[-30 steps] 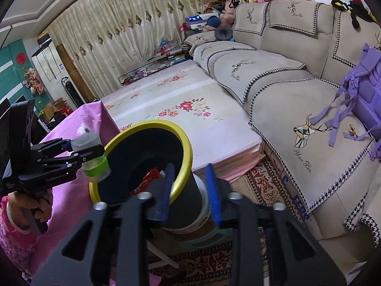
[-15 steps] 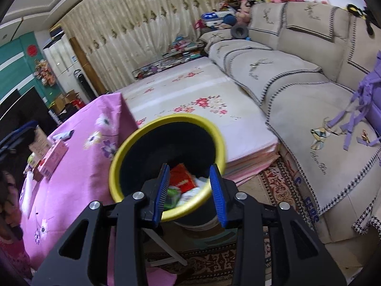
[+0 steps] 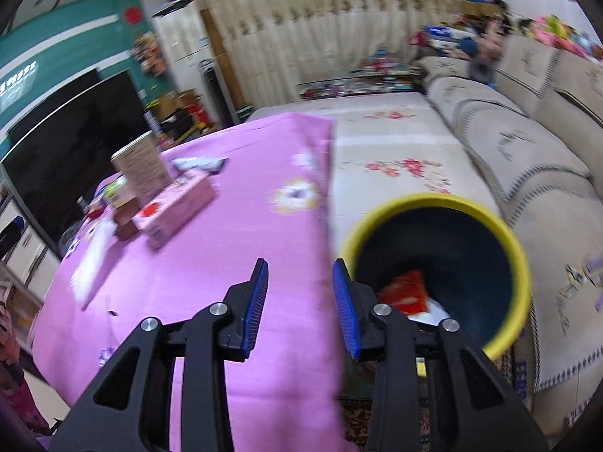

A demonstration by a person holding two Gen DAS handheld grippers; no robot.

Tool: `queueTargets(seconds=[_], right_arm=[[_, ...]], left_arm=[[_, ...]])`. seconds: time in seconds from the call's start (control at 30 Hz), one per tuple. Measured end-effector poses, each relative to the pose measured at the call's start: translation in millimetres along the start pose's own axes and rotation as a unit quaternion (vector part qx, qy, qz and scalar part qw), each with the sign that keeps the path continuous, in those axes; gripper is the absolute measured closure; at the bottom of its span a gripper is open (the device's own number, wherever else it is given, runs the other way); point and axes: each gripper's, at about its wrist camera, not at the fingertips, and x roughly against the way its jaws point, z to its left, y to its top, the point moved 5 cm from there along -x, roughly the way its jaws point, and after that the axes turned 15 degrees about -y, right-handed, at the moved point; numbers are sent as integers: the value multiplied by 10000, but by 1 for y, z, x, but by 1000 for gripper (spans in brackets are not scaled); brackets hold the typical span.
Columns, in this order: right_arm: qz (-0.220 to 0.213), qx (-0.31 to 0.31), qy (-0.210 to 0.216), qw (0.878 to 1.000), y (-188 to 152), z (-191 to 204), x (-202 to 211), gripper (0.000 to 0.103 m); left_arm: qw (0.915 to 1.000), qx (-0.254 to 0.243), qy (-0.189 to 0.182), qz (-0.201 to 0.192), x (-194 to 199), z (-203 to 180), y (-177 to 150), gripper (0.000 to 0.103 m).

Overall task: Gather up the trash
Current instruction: 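Move the right gripper back to the table toward the white foam net, then close the right gripper on the white foam fruit net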

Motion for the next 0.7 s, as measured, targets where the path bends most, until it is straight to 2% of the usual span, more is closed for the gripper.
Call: queueTargets(seconds=[0.13,0.33,0.5,0.7], right_arm=[[38,319,391,9987,9,59,-5,68],[87,1009,967,9901,5,169,-6,68],[146,1309,1426,9810,-7,241,-1,68],[364,1519,1469,9767,-21,294,-18,68]], left_arm=[[9986,188,486,-124,34,43,-11,11],[9948,431,798,-460,75,86,-14,11],[9923,344,1071,-528,87,94,-17,11],[9898,243,1280,-571,98,98,-22,11]])
